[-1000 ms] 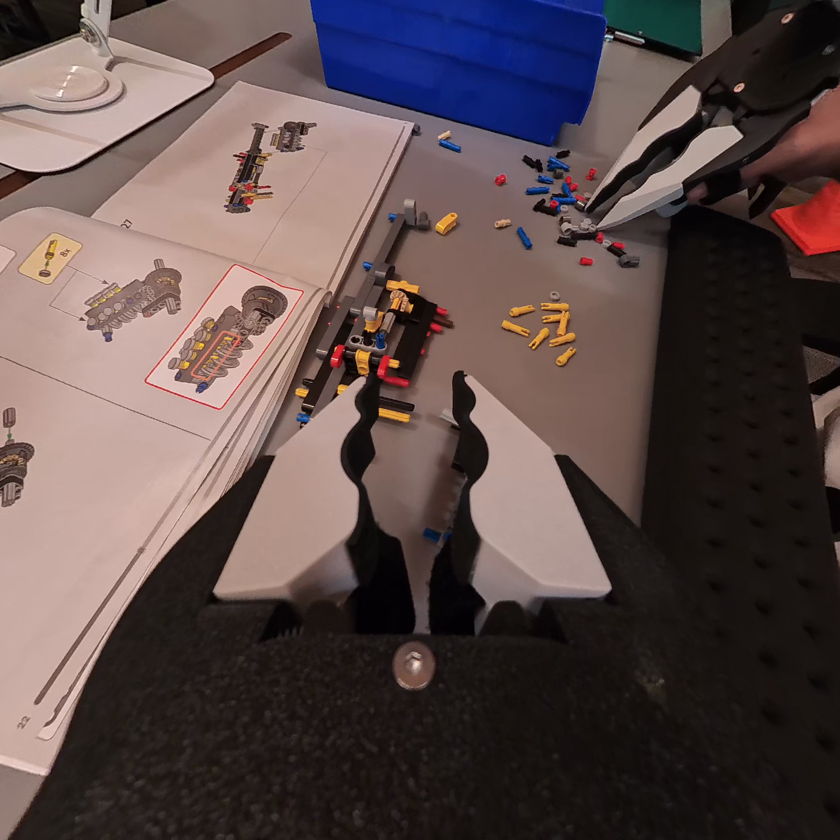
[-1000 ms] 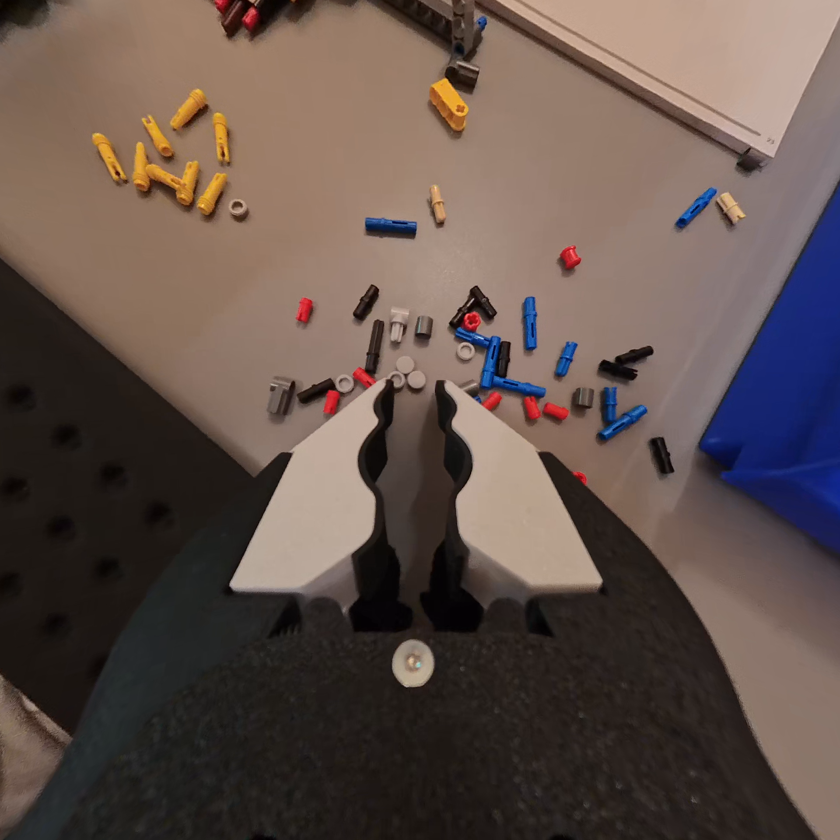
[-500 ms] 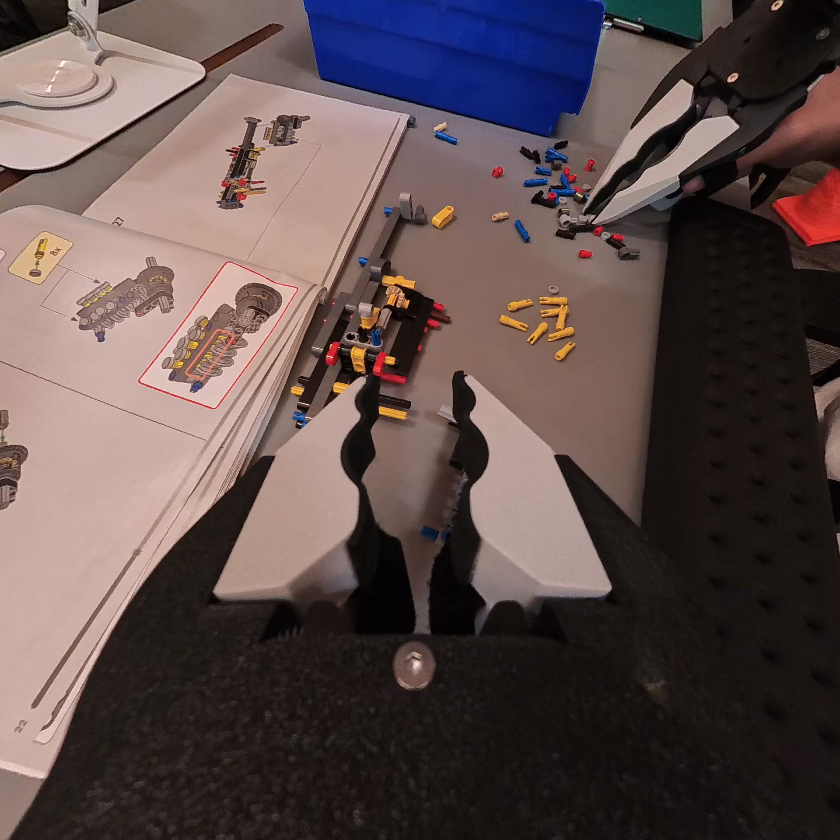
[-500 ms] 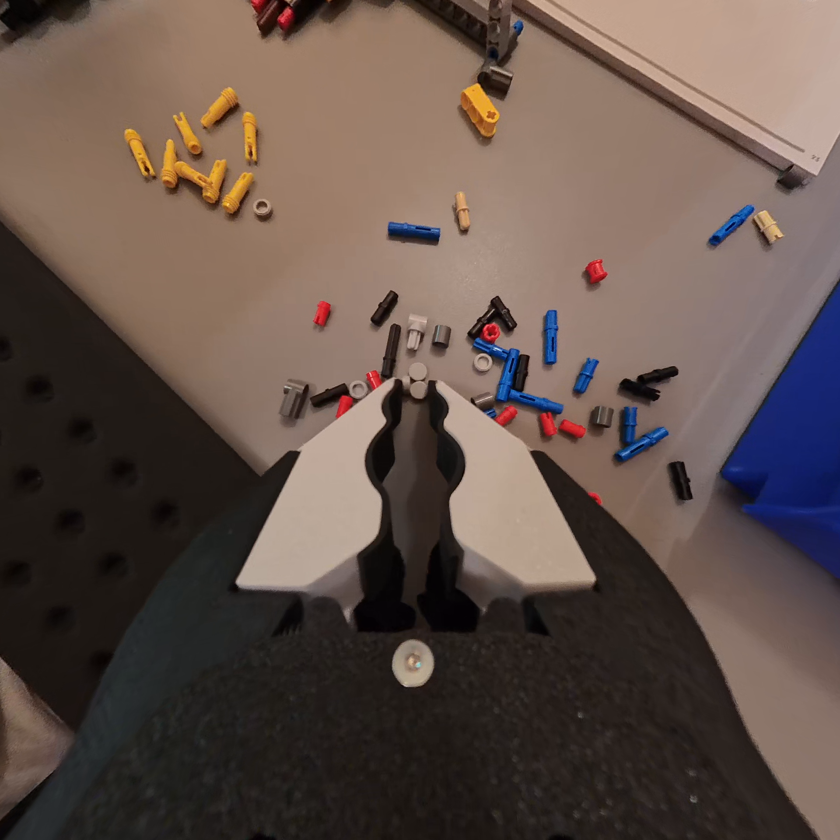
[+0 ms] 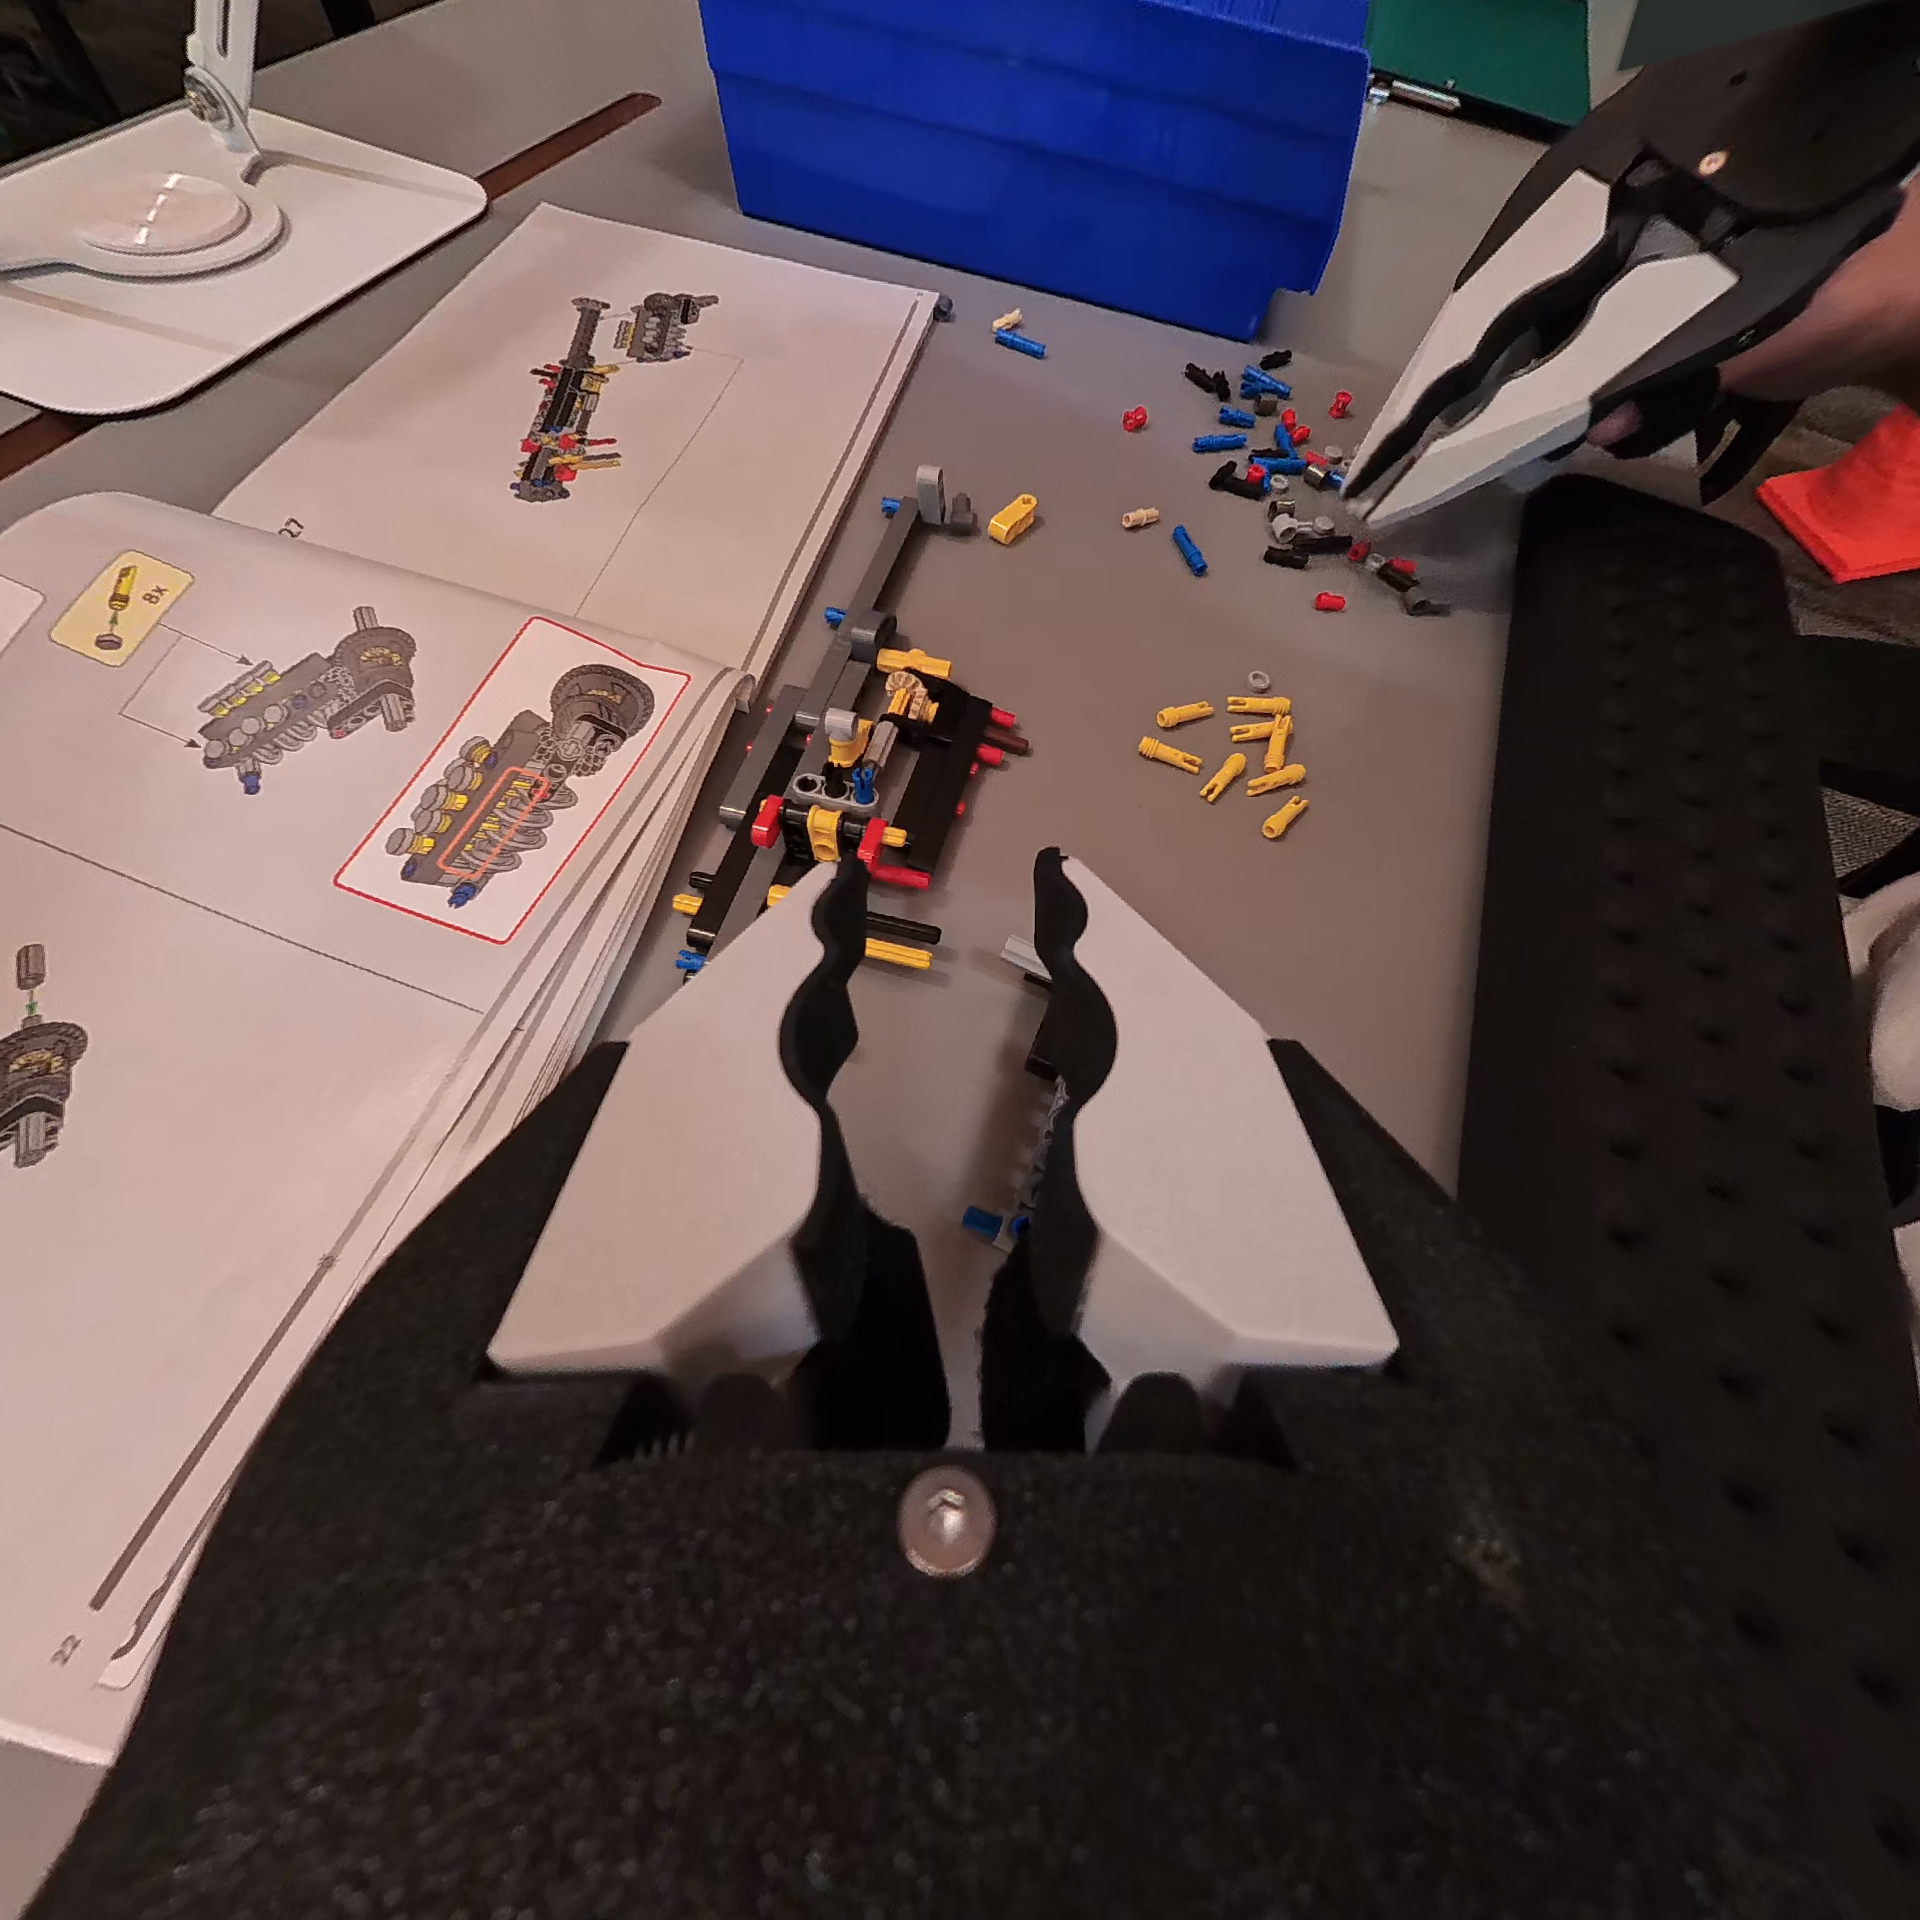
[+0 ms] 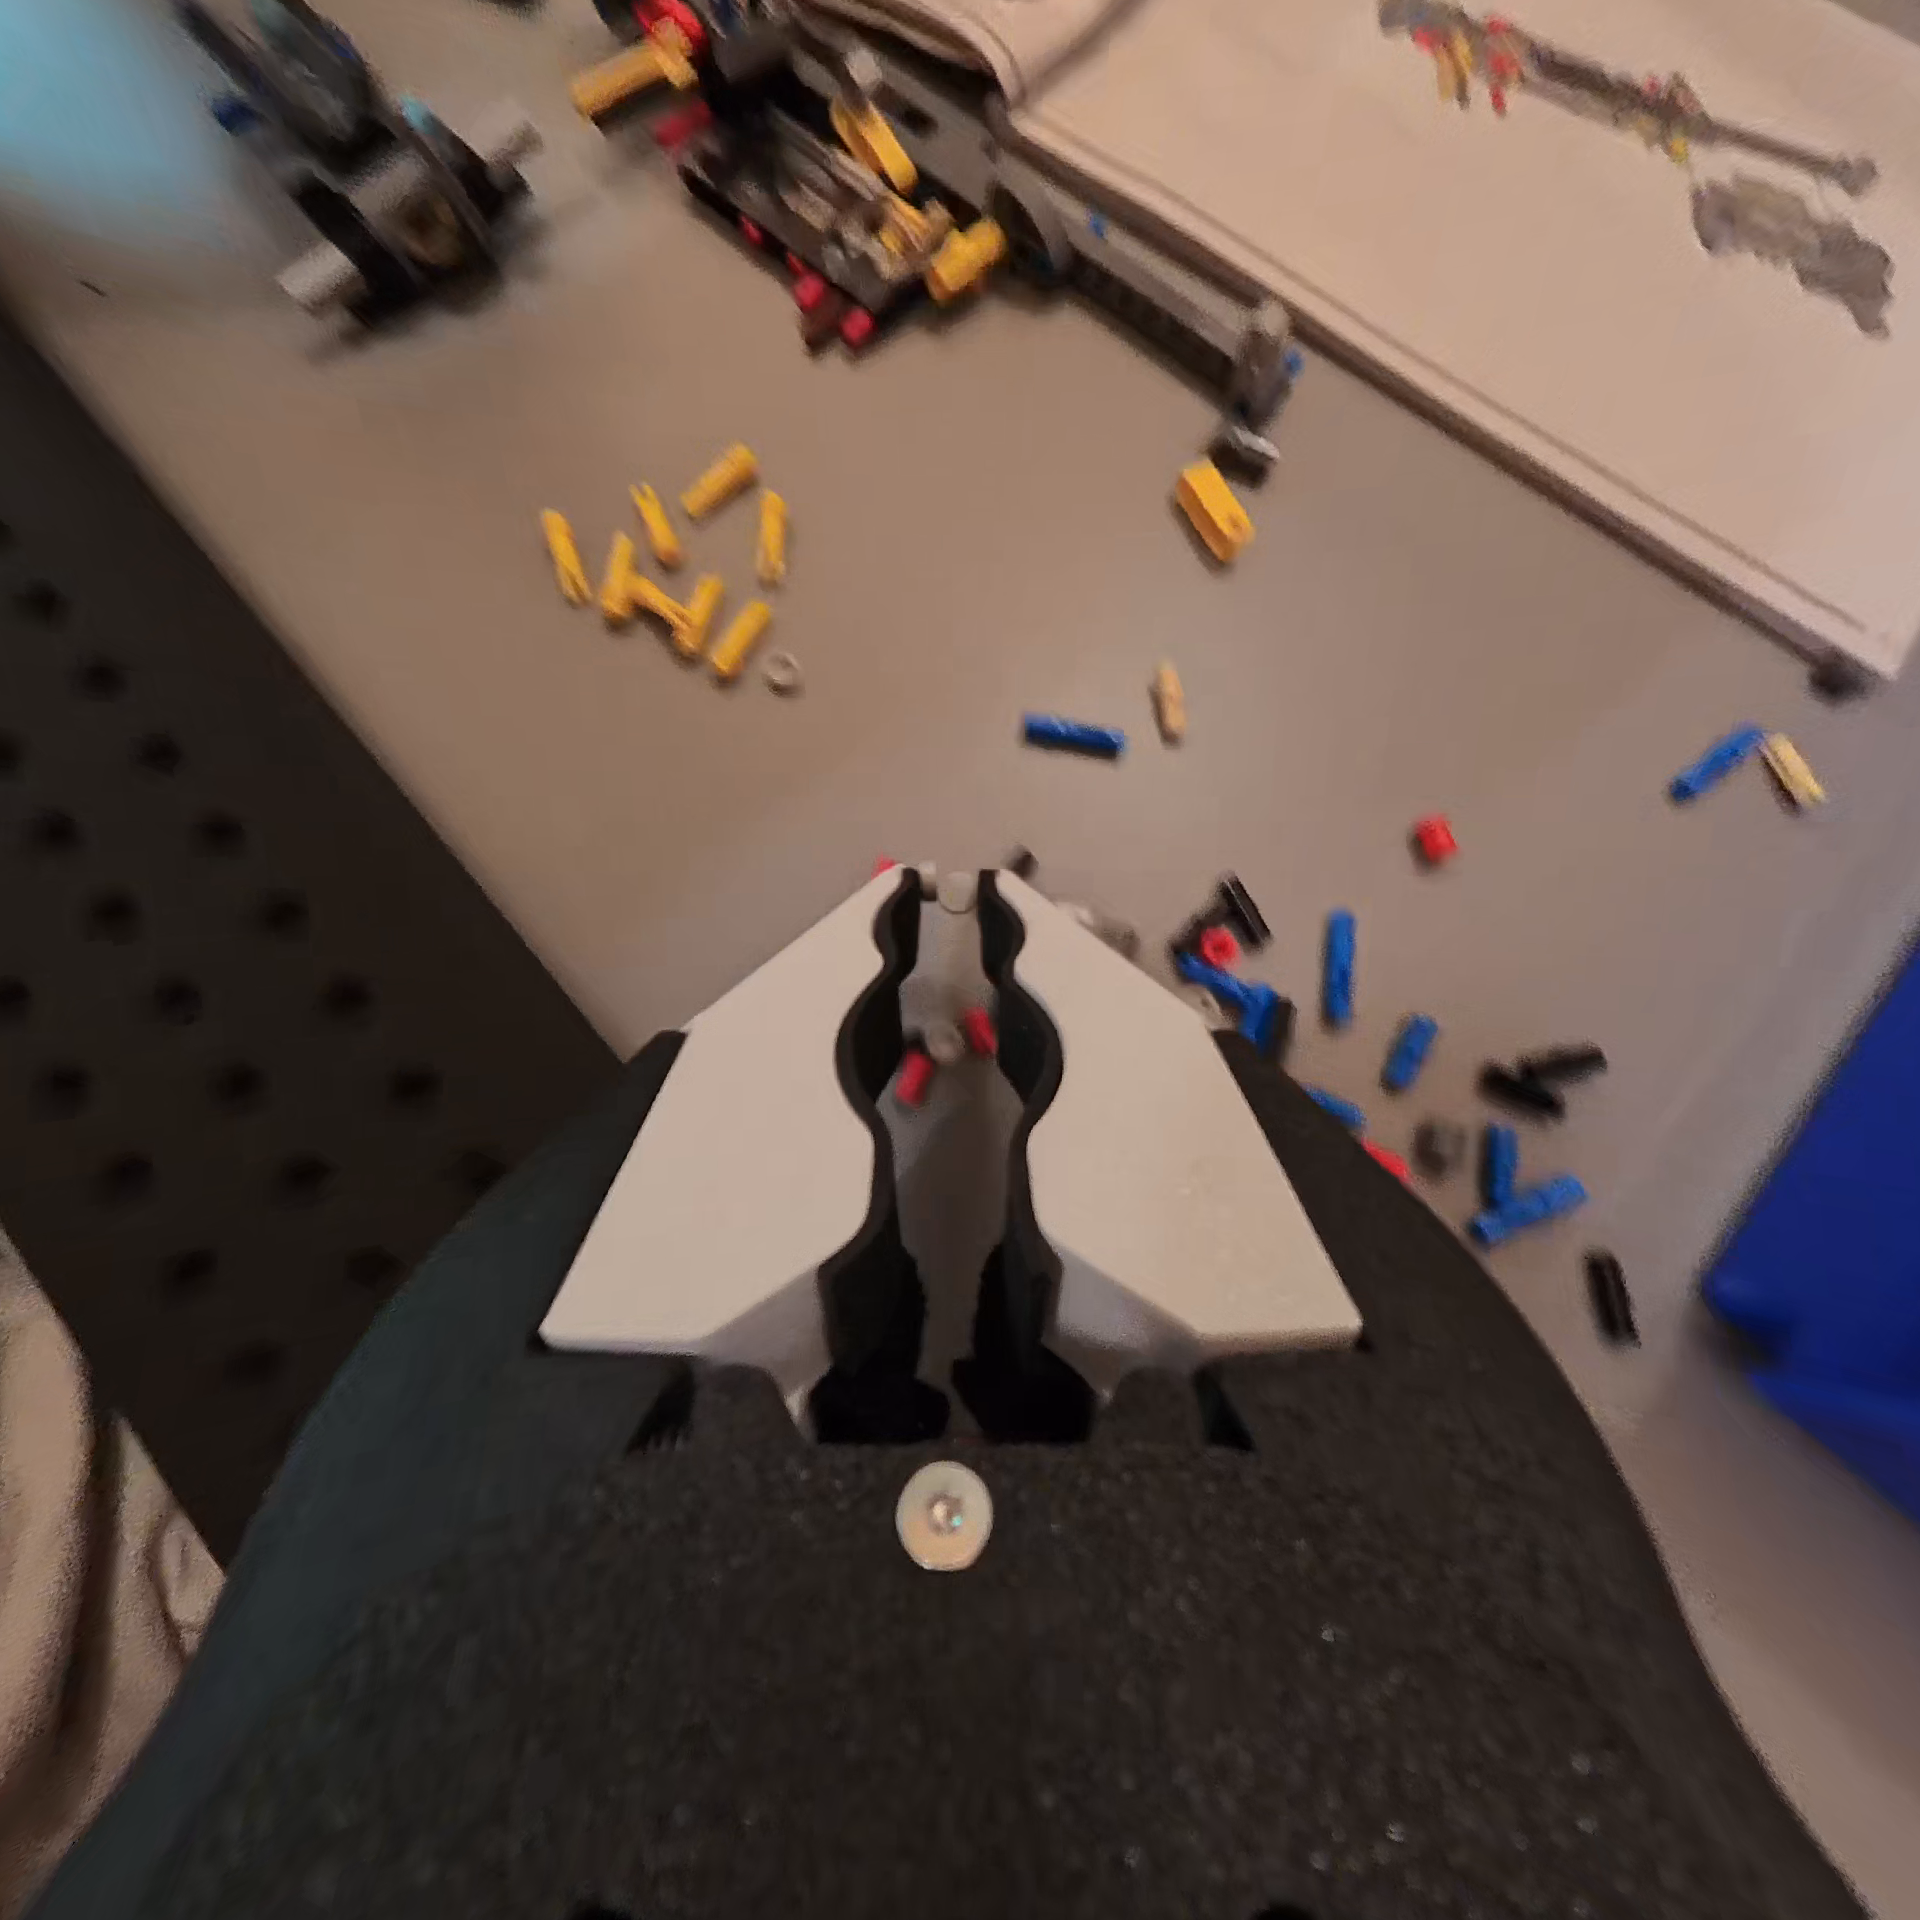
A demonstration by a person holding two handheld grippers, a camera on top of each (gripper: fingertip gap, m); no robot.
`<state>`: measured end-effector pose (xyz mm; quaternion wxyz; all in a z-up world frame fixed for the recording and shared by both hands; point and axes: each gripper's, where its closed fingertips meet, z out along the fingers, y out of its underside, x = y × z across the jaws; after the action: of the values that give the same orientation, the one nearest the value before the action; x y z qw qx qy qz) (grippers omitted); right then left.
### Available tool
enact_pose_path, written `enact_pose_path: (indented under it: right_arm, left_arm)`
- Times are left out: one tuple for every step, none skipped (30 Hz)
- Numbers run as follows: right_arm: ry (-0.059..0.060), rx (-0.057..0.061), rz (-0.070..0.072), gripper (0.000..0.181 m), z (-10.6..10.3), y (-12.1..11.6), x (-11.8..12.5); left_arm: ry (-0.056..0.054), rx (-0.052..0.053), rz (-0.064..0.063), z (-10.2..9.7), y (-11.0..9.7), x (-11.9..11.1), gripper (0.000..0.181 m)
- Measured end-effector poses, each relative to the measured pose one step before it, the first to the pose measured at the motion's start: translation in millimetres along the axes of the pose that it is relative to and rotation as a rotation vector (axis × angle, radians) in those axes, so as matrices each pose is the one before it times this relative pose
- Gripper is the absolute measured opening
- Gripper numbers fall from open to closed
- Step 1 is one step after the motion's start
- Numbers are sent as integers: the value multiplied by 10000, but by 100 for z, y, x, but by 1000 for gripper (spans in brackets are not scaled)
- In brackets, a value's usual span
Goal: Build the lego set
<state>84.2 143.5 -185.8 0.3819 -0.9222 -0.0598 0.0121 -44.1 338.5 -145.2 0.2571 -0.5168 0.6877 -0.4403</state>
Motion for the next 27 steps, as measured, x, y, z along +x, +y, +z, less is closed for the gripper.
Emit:
enact_pose_path:
  right_arm:
    - [-376, 249, -56, 10, 667, -928, -922]
    - [-431, 106, -79, 10, 935, -704, -982]
    - [-265, -95, -165, 10, 1062, -378, -652]
    - [-136, -165, -234, 10, 1047, -214, -389]
    - [-174, -156, -218, 11, 910, -173, -384]
    - [-195, -132, -149, 10, 715, -188, -364]
    - [-120, -145, -109, 10, 520, -109, -219]
    - [-17, -107, -125, 11, 283, -55, -46]
    - [17, 38, -75, 11, 33, -162, 8]
    - [-25, -52, -1, 11, -31, 22, 0]
    - [-40, -65, 54, 11, -64, 109, -18]
    - [-16, -31, 64, 11, -44, 126, 3]
    - [26, 28, 60, 11, -32, 47, 36]
    - [25, 2, 32, 12, -37, 40, 26]
    - [21, -49, 7, 12, -106, 120, -35]
    - [94, -60, 6, 12, -163, 160, 62]
    - [75, -16, 23, 12, -170, 158, 13]
    - [99, -8, 55, 13, -118, 155, 44]
    - [11, -39, 51, 13, -39, 251, -96]
    - [55, -50, 5, 15, -19, 221, -38]
    - [149, 18, -56, 16, -108, 38, 108]
    - [175, 171, -65, 18, -328, -218, 165]
    - [165, 132, -3, 18, -542, -111, 206]
    - [182, -24, 55, 18, -771, 223, 340]
    - [204, -44, 115, 19, -932, 468, 474]
    - [212, -102, 152, 20, -1029, 779, 603]
    - [323, -182, 197, 20, -993, 1069, 872]
  left_arm:
    - [-6, 10, 12, -23, -18, 5, 31]
    - [3, 5, 3, -11, -20, 17, 31]
    - [6, -1, 0, 1, -9, 28, 31]
    - [-5, 1, 11, -18, -10, 13, 31]
    - [-11, 13, 23, -24, -28, 23, 31]
    - [4, 20, 23, -37, -51, 49, 31]
    - [7, 16, 18, -35, -50, 43, 31]
    - [-2, 4, 24, -40, -33, 37, 31]
    - [-7, -10, 38, -37, 2, 27, 31]
    - [-15, -7, 48, -41, -8, 31, 31]
    - [-12, 4, 42, -34, -23, 40, 31]
    - [11, 0, 28, -15, -32, 62, 31]
    - [22, -15, 25, -8, 1, 74, 31]
    - [3, -19, 36, 17, 18, 63, 31]
    - [-5, -6, 42, 18, 4, 51, 31]
    - [26, -9, 27, 26, 12, 91, 31]
    - [41, -29, 10, 38, 46, 93, 31]
    - [10, -28, 15, 40, 44, 47, 31]
    - [-3, -14, 23, 34, 33, 29, 31]
    - [13, -14, 12, 31, 32, 28, 31]
    - [19, -14, -7, 27, 21, 28, 31]
    - [15, -5, -17, 24, 25, 14, 31]
    - [15, 1, -16, 23, 8, 14, 31]
    - [10, -8, -10, 12, 24, 17, 31]
    - [-7, -21, 0, 11, 38, -18, 31]
    - [-17, -15, 7, 3, 37, -21, 31]
    - [-3, 8, 1, -11, -13, -10, 31]
